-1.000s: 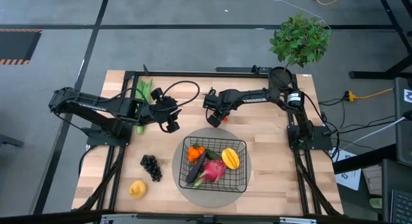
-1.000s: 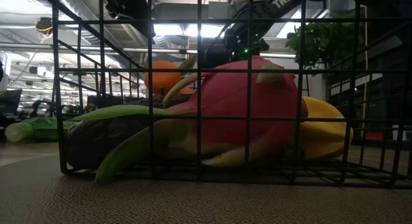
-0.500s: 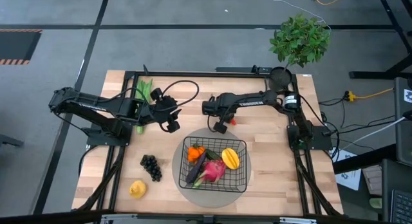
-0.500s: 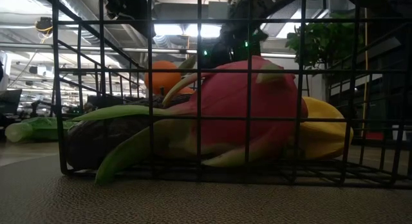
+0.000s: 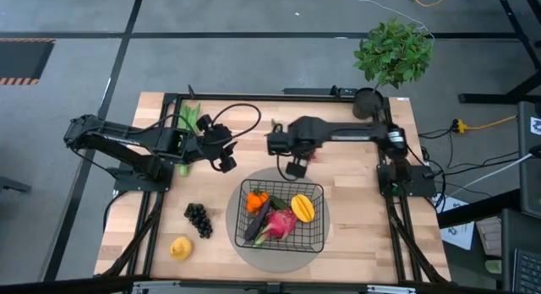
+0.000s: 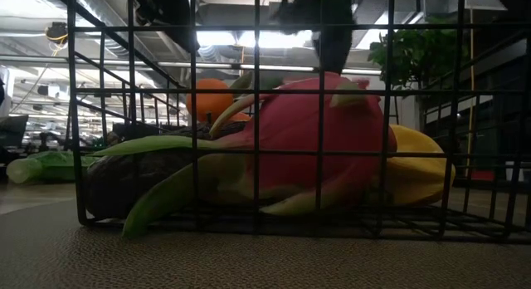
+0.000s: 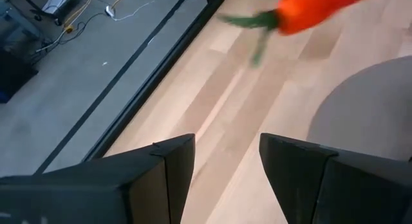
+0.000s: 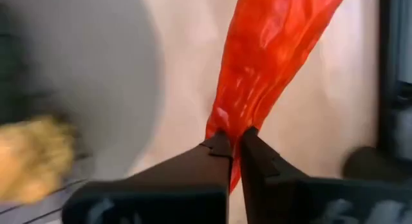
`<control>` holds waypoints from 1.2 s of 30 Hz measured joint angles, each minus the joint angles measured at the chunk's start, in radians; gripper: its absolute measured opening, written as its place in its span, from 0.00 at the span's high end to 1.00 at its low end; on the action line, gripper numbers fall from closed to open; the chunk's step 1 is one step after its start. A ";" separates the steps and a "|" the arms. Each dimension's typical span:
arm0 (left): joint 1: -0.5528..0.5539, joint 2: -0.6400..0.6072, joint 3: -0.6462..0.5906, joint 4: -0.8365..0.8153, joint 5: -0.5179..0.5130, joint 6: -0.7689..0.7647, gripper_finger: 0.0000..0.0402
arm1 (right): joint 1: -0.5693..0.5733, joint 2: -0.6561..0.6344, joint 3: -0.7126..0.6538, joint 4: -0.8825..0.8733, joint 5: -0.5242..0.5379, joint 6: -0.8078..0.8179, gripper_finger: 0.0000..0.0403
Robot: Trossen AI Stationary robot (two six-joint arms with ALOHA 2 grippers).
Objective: Build produce basket
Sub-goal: Put the orange carrot into the black wire basket, then put the violet grapes into the black wire basket
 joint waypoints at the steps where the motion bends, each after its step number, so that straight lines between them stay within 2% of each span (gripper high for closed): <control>1: 0.000 0.000 0.000 -0.002 -0.004 0.000 0.59 | 0.016 -0.026 -0.005 0.007 -0.012 0.017 1.00; 5: 0.000 0.000 0.000 -0.002 -0.048 0.000 0.59 | 0.090 -0.145 -0.034 0.006 -0.084 0.095 1.00; 9: 0.000 0.000 0.000 -0.003 -0.068 -0.002 0.59 | 0.203 -0.238 -0.050 0.014 -0.098 0.160 1.00; 14: 0.000 0.000 0.000 -0.002 -0.068 -0.003 0.59 | 0.338 -0.264 -0.052 0.062 -0.095 0.157 1.00; 18: 0.000 0.000 0.000 -0.001 -0.068 -0.004 0.59 | 0.397 -0.241 -0.052 0.152 -0.094 0.138 1.00; 22: 0.000 0.000 0.000 -0.001 -0.068 -0.009 0.59 | 0.414 -0.220 -0.052 0.229 -0.091 0.127 0.97; 27: 0.000 0.000 0.000 -0.001 -0.068 -0.008 0.59 | 0.413 -0.210 -0.053 0.234 -0.087 0.064 0.91; 31: 0.000 0.000 0.000 -0.002 -0.068 -0.008 0.59 | 0.406 -0.210 -0.053 0.229 -0.036 0.136 0.89; 36: 0.000 0.000 0.000 -0.001 -0.068 -0.008 0.59 | 0.386 -0.206 -0.052 0.191 -0.035 0.174 0.82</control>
